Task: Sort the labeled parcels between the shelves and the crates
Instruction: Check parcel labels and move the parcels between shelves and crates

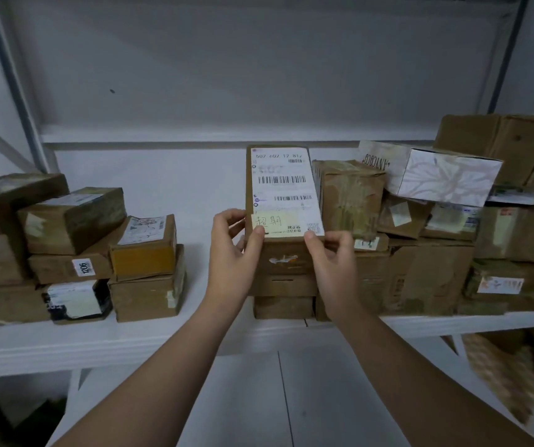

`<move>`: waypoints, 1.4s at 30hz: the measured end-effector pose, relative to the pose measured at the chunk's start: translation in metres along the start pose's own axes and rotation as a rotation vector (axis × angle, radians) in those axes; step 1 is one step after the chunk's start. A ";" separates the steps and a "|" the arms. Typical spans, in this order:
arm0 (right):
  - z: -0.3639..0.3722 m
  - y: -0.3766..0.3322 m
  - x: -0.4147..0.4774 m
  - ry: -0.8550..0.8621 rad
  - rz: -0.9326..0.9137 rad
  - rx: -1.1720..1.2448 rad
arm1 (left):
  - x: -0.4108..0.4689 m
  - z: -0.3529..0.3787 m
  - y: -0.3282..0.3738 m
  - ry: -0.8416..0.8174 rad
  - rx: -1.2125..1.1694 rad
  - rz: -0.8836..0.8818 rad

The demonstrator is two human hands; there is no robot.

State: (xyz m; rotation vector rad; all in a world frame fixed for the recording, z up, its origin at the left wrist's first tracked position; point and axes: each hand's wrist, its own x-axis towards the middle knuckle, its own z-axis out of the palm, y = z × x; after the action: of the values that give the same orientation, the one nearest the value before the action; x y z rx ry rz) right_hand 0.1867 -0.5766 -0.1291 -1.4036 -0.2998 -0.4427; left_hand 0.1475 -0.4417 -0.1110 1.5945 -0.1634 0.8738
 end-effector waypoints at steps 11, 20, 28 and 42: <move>0.022 -0.024 -0.044 -0.311 -0.280 -0.100 | 0.013 -0.080 0.020 -0.211 -0.089 -0.150; 0.074 -0.025 -0.083 -0.265 -0.232 -0.122 | 0.012 -0.139 0.017 -0.234 -0.146 -0.130; 0.108 -0.032 -0.114 -0.231 -0.215 -0.072 | 0.003 -0.183 0.024 -0.227 -0.176 -0.098; 0.071 -0.027 -0.213 0.023 0.011 -0.166 | -0.110 -0.185 -0.015 -0.341 -0.167 -0.123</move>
State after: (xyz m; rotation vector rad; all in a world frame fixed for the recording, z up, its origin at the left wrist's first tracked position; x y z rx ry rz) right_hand -0.0094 -0.4835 -0.1921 -1.5602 -0.2406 -0.4834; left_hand -0.0018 -0.3122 -0.1966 1.5677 -0.3662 0.4763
